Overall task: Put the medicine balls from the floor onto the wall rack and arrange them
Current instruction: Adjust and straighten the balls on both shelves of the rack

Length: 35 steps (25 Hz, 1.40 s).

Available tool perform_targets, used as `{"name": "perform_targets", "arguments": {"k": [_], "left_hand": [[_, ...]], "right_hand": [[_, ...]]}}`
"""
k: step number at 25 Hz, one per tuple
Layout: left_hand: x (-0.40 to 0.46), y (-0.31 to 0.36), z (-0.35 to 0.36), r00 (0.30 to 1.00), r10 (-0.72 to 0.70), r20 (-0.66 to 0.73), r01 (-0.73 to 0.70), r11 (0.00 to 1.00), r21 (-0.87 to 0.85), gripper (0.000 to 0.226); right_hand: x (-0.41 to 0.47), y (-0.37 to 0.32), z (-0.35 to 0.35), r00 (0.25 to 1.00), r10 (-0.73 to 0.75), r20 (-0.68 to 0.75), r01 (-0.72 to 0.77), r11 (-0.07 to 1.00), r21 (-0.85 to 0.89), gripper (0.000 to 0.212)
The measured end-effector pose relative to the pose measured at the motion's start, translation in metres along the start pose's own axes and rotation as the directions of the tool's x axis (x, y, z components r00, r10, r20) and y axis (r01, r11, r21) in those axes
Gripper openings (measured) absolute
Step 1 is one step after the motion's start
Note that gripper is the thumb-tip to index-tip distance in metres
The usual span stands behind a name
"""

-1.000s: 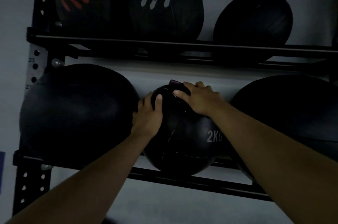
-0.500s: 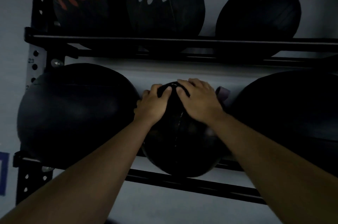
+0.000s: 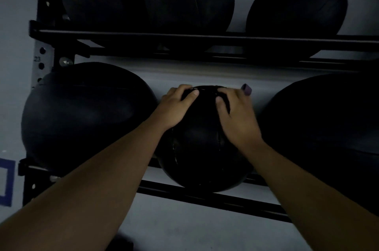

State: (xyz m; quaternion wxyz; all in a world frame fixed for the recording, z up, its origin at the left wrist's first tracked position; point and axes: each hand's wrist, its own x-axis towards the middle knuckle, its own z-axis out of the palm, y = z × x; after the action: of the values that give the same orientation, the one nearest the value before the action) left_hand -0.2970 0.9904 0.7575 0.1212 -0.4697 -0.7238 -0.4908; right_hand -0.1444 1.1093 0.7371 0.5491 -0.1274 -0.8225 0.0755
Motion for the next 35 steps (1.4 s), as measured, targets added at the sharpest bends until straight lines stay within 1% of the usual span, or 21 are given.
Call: {"name": "perform_targets", "arguments": {"k": [2,4,6,8,10,12,13,14,15,17,18,19,20,21,22,24,25,27,30,33,35], "left_hand": [[0.002,-0.001,0.001,1.000,-0.003,-0.002,0.004,0.999,0.042,0.062],[0.004,0.001,0.000,1.000,-0.019,-0.021,0.019,0.999,0.039,0.061],[0.008,0.005,0.000,0.999,-0.037,-0.036,0.038,0.999,0.026,0.058],[0.013,0.008,-0.002,0.995,-0.097,-0.033,0.096,0.995,-0.010,0.059],[0.020,0.012,-0.009,0.972,-0.233,0.014,0.233,0.972,-0.025,0.067],[0.024,0.017,-0.015,0.925,-0.368,0.097,0.367,0.930,0.022,0.072],[0.024,0.017,-0.017,0.913,-0.396,0.096,0.398,0.917,0.005,0.069],[0.021,0.016,-0.017,0.922,-0.381,0.064,0.385,0.922,-0.044,0.065],[0.018,0.016,-0.016,0.936,-0.352,0.026,0.353,0.935,-0.032,0.066],[0.008,0.012,-0.006,0.952,-0.295,-0.081,0.296,0.955,0.011,0.077],[-0.001,0.004,0.000,0.975,-0.192,-0.116,0.187,0.981,-0.047,0.079],[-0.010,-0.003,0.008,0.990,-0.041,-0.134,0.028,0.995,-0.100,0.076],[-0.021,-0.011,0.013,0.985,0.080,-0.154,-0.100,0.986,-0.130,0.073],[-0.028,-0.019,0.015,0.975,0.149,-0.165,-0.174,0.974,-0.148,0.072],[-0.031,-0.022,0.013,0.971,0.163,-0.173,-0.192,0.967,-0.168,0.071],[-0.028,-0.019,0.009,0.975,0.144,-0.168,-0.174,0.969,-0.177,0.073],[-0.027,-0.018,0.009,0.977,0.137,-0.163,-0.164,0.973,-0.163,0.074],[-0.024,-0.018,0.008,0.980,0.129,-0.148,-0.151,0.977,-0.149,0.075],[-0.015,-0.011,0.005,0.991,0.044,-0.125,-0.063,0.987,-0.150,0.068],[0.006,0.000,0.003,0.980,-0.173,-0.100,0.151,0.970,-0.192,0.070],[0.009,0.002,0.007,0.965,-0.246,-0.089,0.224,0.953,-0.205,0.074]], "right_hand": [[-0.042,-0.006,0.007,1.000,0.020,-0.010,-0.021,0.988,-0.151,0.068],[-0.063,-0.013,0.015,0.999,0.053,-0.010,-0.054,0.976,-0.212,0.081],[-0.058,-0.014,0.017,0.997,0.078,0.013,-0.074,0.979,-0.189,0.080],[-0.035,-0.008,0.011,0.997,0.054,0.057,-0.044,0.985,-0.167,0.076],[0.004,0.000,0.001,0.982,0.011,0.189,0.018,0.989,-0.150,0.071],[0.041,0.006,-0.010,0.926,-0.016,0.376,0.063,0.992,-0.113,0.066],[0.054,0.008,-0.013,0.894,-0.025,0.448,0.072,0.994,-0.087,0.065],[0.063,0.010,-0.015,0.869,-0.032,0.493,0.072,0.995,-0.063,0.064],[0.068,0.013,-0.015,0.856,-0.036,0.516,0.067,0.997,-0.041,0.065],[0.070,0.015,-0.014,0.850,-0.044,0.525,0.061,0.998,-0.015,0.066],[0.069,0.015,-0.013,0.856,-0.045,0.515,0.064,0.998,-0.018,0.067],[0.066,0.014,-0.012,0.872,-0.041,0.488,0.061,0.998,-0.025,0.067],[0.061,0.011,-0.011,0.901,-0.033,0.433,0.050,0.998,-0.029,0.066],[0.053,0.009,-0.009,0.939,-0.020,0.344,0.032,0.999,-0.028,0.064],[0.040,0.006,-0.007,0.974,-0.004,0.225,0.008,1.000,-0.017,0.060],[0.004,0.002,-0.001,0.999,0.029,0.014,-0.029,1.000,-0.010,0.057],[-0.018,0.002,0.004,0.999,0.036,-0.032,-0.037,0.998,-0.041,0.060],[-0.052,0.001,0.013,0.999,0.036,-0.038,-0.040,0.992,-0.120,0.070],[-0.032,0.004,0.011,0.999,0.047,0.022,-0.044,0.989,-0.142,0.072],[0.029,0.008,-0.007,0.970,0.052,0.239,-0.029,0.995,-0.098,0.066],[0.045,0.013,-0.007,0.942,0.058,0.332,-0.026,0.995,-0.101,0.065]]}}
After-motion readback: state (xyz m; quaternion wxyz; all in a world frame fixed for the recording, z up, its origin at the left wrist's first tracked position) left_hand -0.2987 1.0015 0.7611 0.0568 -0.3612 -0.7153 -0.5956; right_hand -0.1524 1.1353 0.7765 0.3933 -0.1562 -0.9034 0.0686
